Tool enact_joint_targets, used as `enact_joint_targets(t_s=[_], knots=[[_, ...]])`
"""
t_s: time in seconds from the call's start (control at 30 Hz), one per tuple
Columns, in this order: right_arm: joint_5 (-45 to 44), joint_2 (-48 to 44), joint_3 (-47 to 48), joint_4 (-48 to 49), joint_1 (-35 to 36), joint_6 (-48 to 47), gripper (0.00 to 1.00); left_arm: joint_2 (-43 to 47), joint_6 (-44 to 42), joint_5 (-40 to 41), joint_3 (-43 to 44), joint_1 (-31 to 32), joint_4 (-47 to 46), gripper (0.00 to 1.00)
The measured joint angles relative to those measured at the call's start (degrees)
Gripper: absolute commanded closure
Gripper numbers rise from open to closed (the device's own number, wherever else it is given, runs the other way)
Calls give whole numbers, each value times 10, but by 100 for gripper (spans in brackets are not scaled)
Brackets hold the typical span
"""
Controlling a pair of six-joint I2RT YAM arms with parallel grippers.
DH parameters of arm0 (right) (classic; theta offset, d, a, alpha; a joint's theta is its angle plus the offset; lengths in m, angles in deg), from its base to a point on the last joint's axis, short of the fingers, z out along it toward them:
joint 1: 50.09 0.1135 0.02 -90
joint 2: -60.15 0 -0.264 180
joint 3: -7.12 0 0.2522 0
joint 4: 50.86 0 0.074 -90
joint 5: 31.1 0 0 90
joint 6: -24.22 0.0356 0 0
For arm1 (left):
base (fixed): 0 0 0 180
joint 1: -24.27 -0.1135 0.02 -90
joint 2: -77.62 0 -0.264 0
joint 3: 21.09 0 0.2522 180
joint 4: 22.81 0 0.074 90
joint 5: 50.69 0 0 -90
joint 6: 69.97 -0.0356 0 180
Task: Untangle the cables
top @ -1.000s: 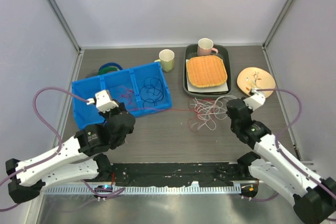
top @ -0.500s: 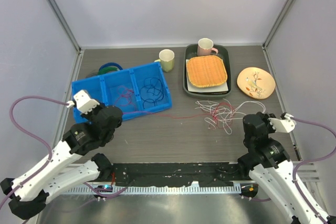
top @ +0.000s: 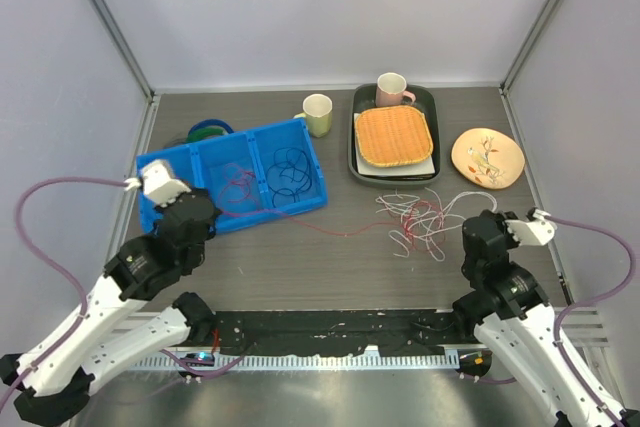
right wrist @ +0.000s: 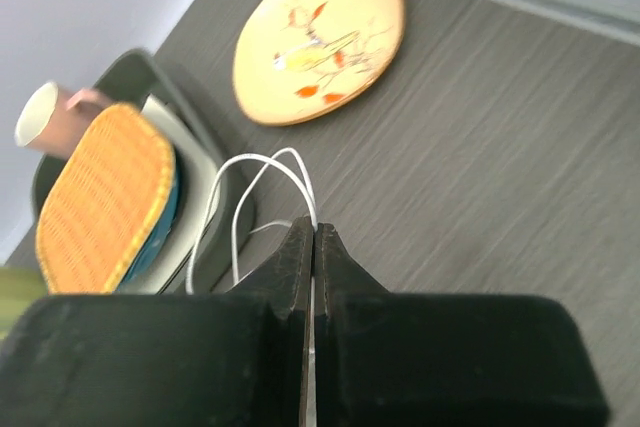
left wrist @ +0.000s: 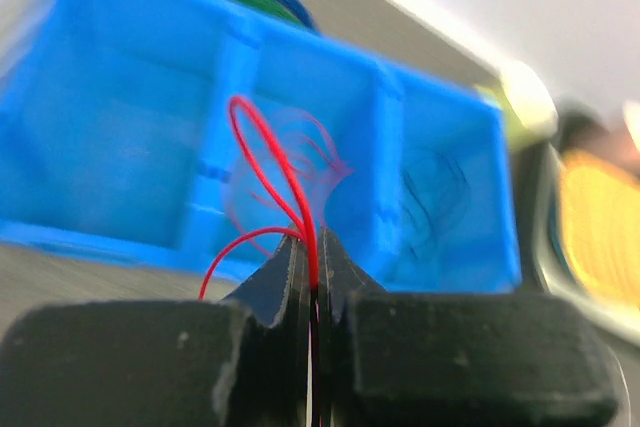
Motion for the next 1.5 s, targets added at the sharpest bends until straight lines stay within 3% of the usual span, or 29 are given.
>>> enact_joint_targets(t_s=[0.1,0.23,0.4,0.47,0.53,0.6,0.7,0.77,0.97,1.17,1.5], knots=[[57,-1,-26,77,0,-62,99,-10,-105,-169,-45,-3,-120,100],[156,0,-58,169,0,-134,99,-125,-205,-431,-54,2,-247,100],[258,9,-69,260,0,-193,99,-303,-264,-547,-36,50,-304,97],[282,10,-73,283,0,-204,99,-359,-281,-563,-18,75,-309,94],[295,10,-77,297,0,-214,99,-406,-296,-577,3,99,-314,86],[300,10,-78,302,0,-218,99,-459,-311,-590,33,123,-321,70],[301,10,-78,305,0,-222,99,-521,-321,-600,72,144,-330,56],[302,11,-78,306,0,-223,99,-563,-329,-605,97,153,-337,53],[302,23,-78,305,0,-224,99,-644,-351,-623,127,170,-340,31],[301,33,-78,303,0,-224,99,-669,-374,-633,133,203,-340,21],[301,38,-78,301,0,-224,99,-718,-394,-614,179,222,-338,19]])
